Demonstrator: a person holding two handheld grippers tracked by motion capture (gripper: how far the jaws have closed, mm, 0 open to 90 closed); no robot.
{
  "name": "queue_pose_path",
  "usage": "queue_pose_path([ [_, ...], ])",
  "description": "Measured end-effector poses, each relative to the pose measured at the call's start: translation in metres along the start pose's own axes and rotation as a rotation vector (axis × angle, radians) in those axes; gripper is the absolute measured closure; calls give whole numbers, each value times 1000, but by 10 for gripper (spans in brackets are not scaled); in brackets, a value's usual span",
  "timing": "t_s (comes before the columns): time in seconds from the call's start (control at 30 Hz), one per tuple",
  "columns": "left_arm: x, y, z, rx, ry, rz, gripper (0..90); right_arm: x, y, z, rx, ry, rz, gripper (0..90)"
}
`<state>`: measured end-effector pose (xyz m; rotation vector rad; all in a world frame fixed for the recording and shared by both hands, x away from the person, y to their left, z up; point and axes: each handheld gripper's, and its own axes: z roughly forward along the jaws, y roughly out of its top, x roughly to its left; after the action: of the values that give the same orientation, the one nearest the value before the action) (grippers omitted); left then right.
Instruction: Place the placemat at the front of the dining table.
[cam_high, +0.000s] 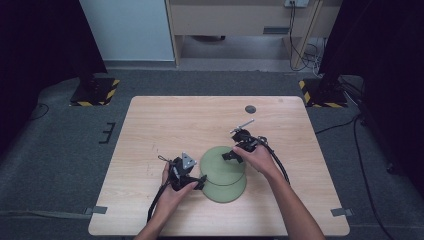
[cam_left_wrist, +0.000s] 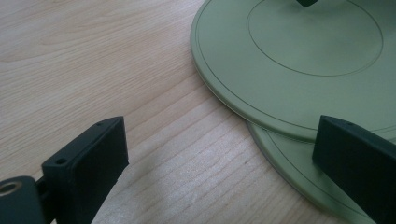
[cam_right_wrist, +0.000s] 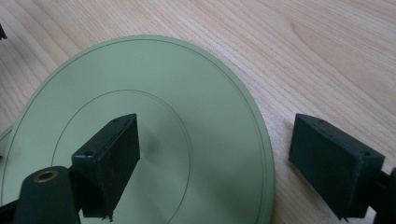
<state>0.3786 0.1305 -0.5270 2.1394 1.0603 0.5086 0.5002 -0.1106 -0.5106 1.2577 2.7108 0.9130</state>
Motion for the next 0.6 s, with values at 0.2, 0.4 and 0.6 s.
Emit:
queue_pose_path([
  [0.2,1,0,1,-2,-2,-7,24,-4,0,2,-9,19,16,166],
  [0.4,0,0,2,-4,-1,-11,23,-4,-1,2,-15,34,11,184],
  [0.6,0,1,3,-3,0,-12,22,-2,0,3,-16,49,7,212],
])
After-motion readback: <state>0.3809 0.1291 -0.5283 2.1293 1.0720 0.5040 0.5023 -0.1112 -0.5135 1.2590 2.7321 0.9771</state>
